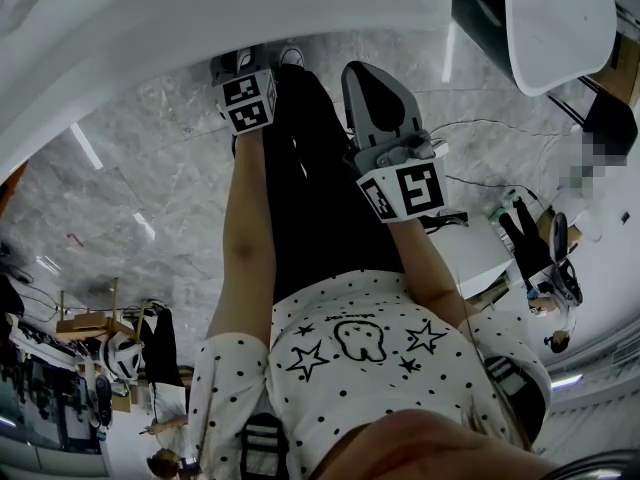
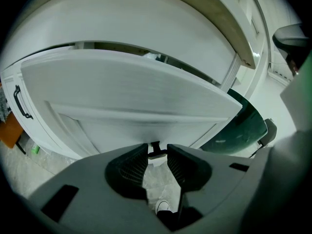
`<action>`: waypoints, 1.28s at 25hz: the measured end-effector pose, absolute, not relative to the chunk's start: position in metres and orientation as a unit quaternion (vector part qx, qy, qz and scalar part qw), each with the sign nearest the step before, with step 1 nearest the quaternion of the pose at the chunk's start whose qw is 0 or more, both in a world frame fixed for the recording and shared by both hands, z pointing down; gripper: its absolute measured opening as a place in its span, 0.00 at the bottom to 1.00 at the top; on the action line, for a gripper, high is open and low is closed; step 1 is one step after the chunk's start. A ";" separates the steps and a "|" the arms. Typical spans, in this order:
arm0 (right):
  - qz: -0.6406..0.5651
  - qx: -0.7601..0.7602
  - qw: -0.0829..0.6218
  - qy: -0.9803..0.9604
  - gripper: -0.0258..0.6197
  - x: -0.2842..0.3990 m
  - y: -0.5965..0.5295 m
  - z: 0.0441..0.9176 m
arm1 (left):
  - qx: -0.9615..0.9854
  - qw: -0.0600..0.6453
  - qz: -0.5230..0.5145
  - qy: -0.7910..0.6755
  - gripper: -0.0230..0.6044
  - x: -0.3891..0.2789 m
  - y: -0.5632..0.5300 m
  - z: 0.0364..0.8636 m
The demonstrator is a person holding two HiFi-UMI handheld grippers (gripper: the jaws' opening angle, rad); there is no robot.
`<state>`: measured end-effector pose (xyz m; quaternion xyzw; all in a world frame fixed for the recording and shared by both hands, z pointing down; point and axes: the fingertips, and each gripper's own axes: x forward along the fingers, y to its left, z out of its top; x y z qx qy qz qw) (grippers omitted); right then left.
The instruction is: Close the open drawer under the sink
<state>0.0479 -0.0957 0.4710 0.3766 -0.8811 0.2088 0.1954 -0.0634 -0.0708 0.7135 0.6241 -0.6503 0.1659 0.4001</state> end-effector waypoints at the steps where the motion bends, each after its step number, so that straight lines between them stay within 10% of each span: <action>1: 0.209 0.377 0.196 -0.881 0.06 0.048 -0.096 0.471 | 0.625 0.400 0.166 -0.650 0.23 -0.064 -0.071 0.714; 32: 0.215 0.381 0.200 -0.877 0.06 0.048 -0.100 0.475 | 0.624 0.385 0.152 -0.663 0.23 -0.083 -0.106 0.707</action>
